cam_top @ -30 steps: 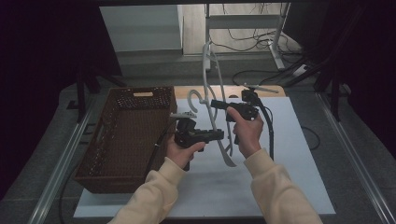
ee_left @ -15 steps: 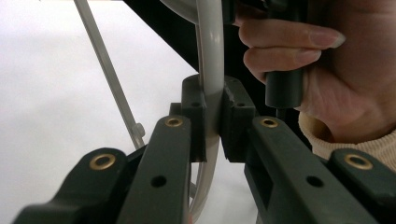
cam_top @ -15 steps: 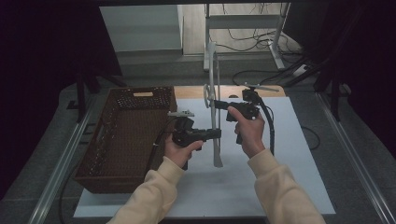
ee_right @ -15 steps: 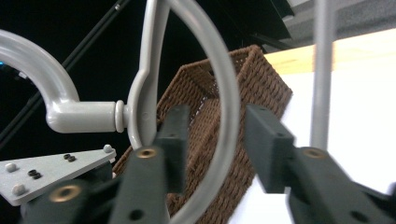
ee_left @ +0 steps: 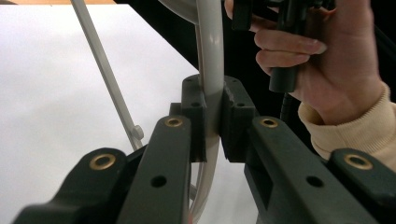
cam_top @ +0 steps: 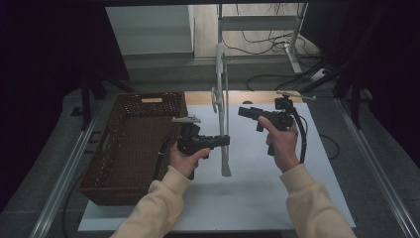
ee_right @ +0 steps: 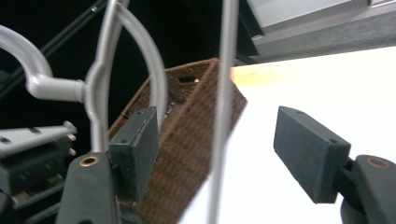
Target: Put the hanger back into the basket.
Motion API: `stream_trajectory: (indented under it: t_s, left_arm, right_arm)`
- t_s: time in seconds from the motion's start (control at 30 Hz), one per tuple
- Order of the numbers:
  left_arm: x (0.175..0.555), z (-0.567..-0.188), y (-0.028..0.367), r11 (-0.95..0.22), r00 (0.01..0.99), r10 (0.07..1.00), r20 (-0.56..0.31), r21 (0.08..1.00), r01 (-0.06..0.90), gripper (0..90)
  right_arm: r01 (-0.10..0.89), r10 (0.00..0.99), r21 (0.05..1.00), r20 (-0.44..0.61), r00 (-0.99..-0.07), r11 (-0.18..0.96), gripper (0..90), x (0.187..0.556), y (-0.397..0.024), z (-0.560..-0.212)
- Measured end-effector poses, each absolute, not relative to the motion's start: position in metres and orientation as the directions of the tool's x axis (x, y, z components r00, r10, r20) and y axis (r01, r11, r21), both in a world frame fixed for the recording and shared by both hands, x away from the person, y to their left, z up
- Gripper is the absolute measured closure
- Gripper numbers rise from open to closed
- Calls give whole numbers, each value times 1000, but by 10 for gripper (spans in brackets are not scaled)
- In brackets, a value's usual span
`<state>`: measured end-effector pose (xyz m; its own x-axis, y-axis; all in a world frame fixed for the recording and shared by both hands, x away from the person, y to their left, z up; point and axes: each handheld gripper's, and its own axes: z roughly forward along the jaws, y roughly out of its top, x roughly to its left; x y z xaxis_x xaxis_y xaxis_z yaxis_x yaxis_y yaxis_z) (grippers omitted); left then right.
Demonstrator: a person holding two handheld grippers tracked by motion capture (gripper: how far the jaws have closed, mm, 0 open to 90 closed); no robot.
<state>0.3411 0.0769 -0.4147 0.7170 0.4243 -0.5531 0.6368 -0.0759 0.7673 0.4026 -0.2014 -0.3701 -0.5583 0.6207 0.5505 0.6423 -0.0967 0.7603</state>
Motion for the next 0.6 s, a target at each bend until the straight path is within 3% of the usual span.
stream_trajectory:
  t_s: [0.43, 0.5, 0.6]
  left_arm:
    - [327, -400, 98, -145, 747, 402, -529, 769, 622, 819]
    - [324, -397, 103, -156, 753, 390, -529, 768, 621, 819]
    - [322, -394, 107, -174, 762, 389, -518, 770, 613, 819]
  right_arm:
    - [654, 709, 756, 466, -528, -10, 271, 380, -259, -406]
    - [630, 729, 774, 395, -560, 65, 265, 374, -269, -417]
    - [629, 735, 770, 368, -570, 102, 250, 368, -278, -429]
